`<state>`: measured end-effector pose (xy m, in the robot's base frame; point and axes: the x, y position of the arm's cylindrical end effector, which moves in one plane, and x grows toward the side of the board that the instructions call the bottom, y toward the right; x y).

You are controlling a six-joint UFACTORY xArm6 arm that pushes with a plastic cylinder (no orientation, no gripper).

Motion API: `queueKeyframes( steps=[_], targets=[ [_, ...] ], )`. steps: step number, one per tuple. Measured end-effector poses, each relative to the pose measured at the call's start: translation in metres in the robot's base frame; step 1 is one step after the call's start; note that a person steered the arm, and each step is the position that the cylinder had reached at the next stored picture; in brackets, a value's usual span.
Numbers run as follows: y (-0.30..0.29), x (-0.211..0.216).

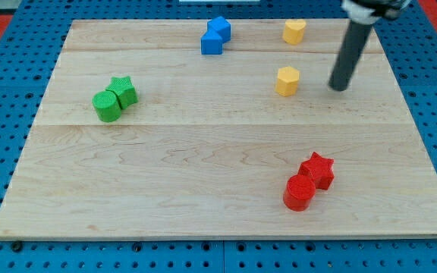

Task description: Push the yellow hexagon towards the yellow heart

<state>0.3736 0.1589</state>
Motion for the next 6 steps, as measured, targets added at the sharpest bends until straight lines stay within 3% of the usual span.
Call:
queueKeyframes(
  steps=[2,5,6],
  targets=[
    [-0.056,0.039],
    [-0.023,-0.054],
    [-0.036,0.014]
  ],
)
